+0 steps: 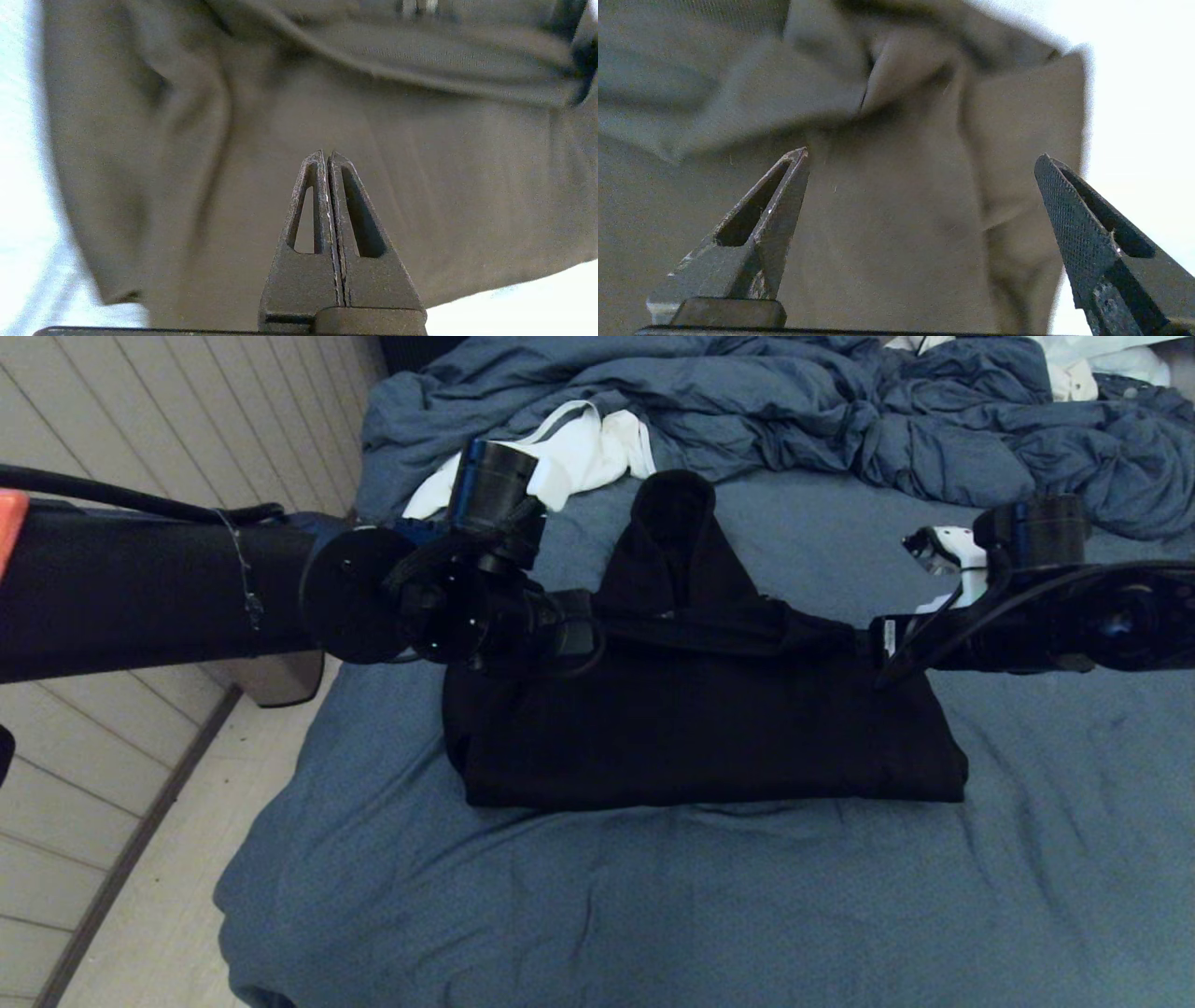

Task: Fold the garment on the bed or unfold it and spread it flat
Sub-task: Fold the black sweatshirt

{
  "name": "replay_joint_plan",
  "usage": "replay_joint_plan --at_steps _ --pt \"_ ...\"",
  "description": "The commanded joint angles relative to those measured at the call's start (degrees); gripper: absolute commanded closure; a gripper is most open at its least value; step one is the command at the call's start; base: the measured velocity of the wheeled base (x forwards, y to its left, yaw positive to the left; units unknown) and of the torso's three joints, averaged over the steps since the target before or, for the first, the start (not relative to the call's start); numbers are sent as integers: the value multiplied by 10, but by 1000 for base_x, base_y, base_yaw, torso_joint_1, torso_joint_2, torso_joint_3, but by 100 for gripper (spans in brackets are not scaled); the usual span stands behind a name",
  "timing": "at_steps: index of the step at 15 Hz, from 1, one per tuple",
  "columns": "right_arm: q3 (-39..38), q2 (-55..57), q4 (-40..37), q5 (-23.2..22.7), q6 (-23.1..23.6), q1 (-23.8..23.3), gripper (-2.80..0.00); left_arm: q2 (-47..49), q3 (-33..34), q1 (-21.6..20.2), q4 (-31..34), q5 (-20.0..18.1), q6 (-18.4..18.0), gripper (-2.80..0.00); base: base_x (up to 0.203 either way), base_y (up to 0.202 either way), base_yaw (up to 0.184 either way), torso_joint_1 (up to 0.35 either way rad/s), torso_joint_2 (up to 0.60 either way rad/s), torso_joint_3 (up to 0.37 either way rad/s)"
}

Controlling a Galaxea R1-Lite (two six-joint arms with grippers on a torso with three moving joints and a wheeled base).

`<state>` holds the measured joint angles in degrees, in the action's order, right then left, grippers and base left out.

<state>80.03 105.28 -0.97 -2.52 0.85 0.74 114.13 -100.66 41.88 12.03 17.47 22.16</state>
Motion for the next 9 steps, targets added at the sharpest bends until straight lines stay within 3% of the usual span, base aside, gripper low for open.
replay_joint_plan --at_steps 1,9 --pt "-9 9 0 0 0 2 -280 28 0 10 0 2 8 0 0 0 0 0 0 0" --pt "-9 -24 0 2 3 3 -280 48 39 10 -41 1 13 0 0 0 0 0 0 0"
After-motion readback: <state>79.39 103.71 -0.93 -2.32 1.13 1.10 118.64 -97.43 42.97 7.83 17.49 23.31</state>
